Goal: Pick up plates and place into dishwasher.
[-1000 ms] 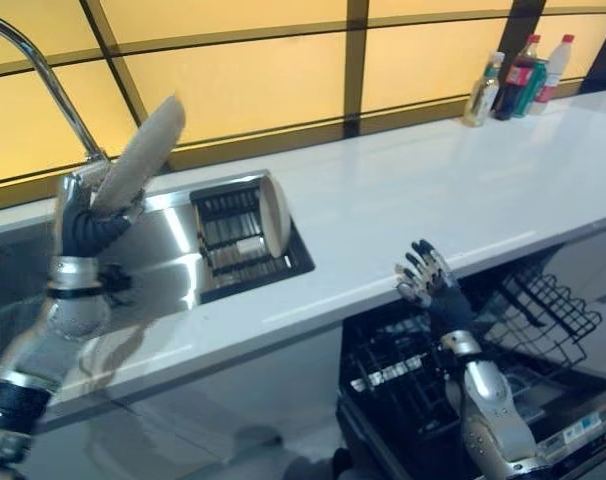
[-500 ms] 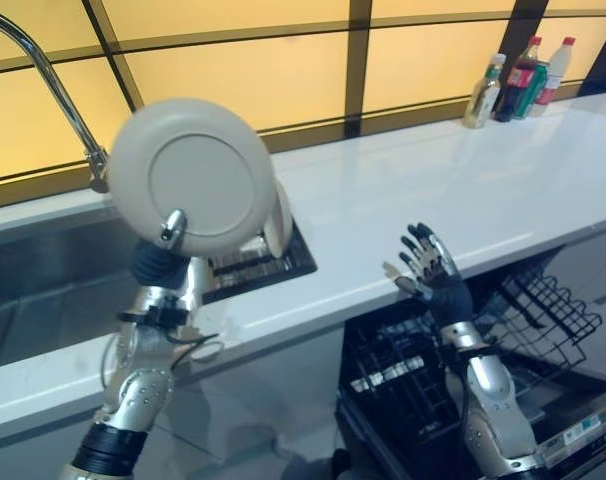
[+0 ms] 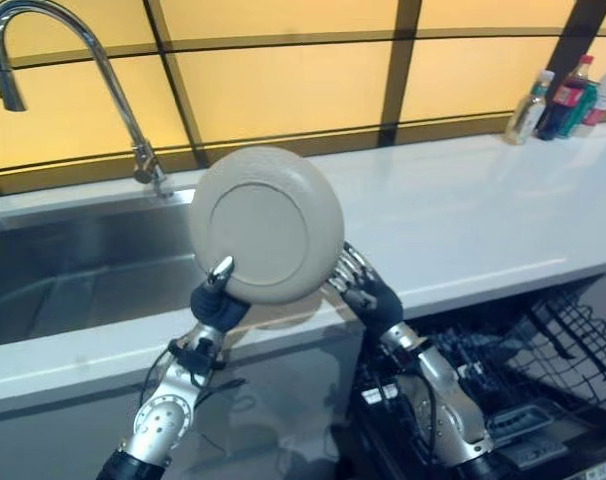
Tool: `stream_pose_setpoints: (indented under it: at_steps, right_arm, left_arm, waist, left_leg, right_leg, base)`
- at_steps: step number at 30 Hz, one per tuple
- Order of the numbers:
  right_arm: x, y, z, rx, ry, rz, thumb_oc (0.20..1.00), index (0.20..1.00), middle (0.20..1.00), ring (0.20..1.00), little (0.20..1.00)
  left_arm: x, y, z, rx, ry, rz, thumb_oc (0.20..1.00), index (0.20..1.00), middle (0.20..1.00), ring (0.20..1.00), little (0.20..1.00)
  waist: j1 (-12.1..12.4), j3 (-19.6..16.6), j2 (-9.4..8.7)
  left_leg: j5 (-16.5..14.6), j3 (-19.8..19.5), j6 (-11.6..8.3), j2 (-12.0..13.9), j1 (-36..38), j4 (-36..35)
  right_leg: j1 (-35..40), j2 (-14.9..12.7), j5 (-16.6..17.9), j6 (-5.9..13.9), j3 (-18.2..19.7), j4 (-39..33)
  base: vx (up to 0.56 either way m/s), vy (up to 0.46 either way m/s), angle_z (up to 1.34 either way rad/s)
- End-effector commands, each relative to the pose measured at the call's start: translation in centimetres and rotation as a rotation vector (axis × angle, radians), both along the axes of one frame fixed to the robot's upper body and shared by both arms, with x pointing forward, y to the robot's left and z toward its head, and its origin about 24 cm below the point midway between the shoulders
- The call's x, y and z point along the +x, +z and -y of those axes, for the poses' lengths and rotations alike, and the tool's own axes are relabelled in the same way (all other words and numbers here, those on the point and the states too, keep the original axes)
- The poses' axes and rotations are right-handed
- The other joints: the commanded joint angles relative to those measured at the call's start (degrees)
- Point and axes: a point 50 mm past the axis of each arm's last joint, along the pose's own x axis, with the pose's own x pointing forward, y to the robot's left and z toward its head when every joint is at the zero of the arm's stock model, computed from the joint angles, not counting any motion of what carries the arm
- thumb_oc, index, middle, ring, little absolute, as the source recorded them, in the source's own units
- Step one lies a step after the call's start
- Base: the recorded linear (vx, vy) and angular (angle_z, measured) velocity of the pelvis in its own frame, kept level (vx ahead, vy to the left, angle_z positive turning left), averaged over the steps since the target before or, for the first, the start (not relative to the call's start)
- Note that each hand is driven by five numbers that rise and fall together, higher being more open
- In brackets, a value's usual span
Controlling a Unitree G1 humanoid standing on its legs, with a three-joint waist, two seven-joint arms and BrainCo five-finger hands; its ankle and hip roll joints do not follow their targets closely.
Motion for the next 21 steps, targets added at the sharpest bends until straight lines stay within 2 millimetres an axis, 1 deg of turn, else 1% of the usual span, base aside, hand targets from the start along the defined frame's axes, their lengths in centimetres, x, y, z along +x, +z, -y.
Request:
stream_pose_setpoints:
  at_steps: [1,4,8,11,14,21]
  right_arm:
    - [0.7,3.7,-0.9,0.069,0.031,0.169,1.0,1.0,1.0,1.0,1.0]
    - [0.6,4.3,-0.7,0.09,0.051,0.172,1.0,1.0,1.0,1.0,1.0]
    - [0.1,4.8,-1.1,0.111,0.124,0.186,1.0,1.0,1.0,1.0,1.0]
    - [-0.2,4.9,-1.4,0.092,0.189,0.19,1.0,1.0,1.0,1.0,1.0]
    - [-0.5,4.7,-2.3,0.066,0.26,0.164,1.0,1.0,1.0,1.0,1.0]
    - [-0.3,5.1,-3.8,0.019,0.362,0.124,1.0,1.0,1.0,1.0,1.0]
  left_arm:
    - [0.1,0.6,-0.8,0.103,0.033,0.103,0.2,0.2,0.2,0.2,0.2]
    - [0.3,1.1,-1.3,0.186,0.082,0.151,0.2,0.2,0.2,0.2,0.2]
    - [0.7,1.9,-1.5,0.276,0.128,0.205,0.2,0.2,0.2,0.2,0.2]
    - [1.0,2.0,-1.5,0.257,0.117,0.185,0.2,0.2,0.2,0.2,0.2]
    - [1.1,1.8,-1.2,0.242,0.11,0.176,0.2,0.2,0.2,0.2,0.2]
    - [0.9,1.0,-0.4,0.21,0.056,0.17,0.2,0.2,0.2,0.2,0.2]
  waist:
    - [0.37,-2.04,-1.68]
    - [0.46,-2.04,-1.81]
    - [0.26,-1.9,-1.9]
    - [0.1,-1.91,-2.08]
    - [-0.02,-2.03,-2.27]
    - [0.17,-2.13,-2.47]
  left_leg:
    - [-2.18,-2.32,2.3,-0.58,-5.41,2.2]
    - [-2.19,-2.36,2.41,-0.6,-5.6,2.2]
    - [-2.27,-2.49,2.64,-0.72,-5.79,2.47]
    - [-2.37,-2.42,2.76,-0.84,-5.72,2.54]
    - [-2.45,-2.23,2.77,-0.85,-5.75,2.77]
    - [-2.39,-2.45,2.81,-0.96,-5.44,2.46]
  right_leg:
    - [2.51,-4.93,-9.91,7.48,0.82,5.58]
    - [2.29,-4.96,-10.06,7.55,0.82,5.89]
    - [1.94,-4.96,-10.3,7.59,0.98,6.66]
    - [1.89,-4.98,-10.33,7.66,1.17,6.82]
    - [1.81,-4.94,-10.28,7.67,1.5,6.83]
    - [2.05,-4.94,-10.14,7.68,1.54,6.71]
  base:
    - [0.01,-0.013,0.08]
    - [0.0,-0.008,0.04]
    - [0.0,0.0,0.0]
    - [0.0,0.0,0.0]
    - [0.0,0.0,0.0]
    - [0.0,0.0,0.0]
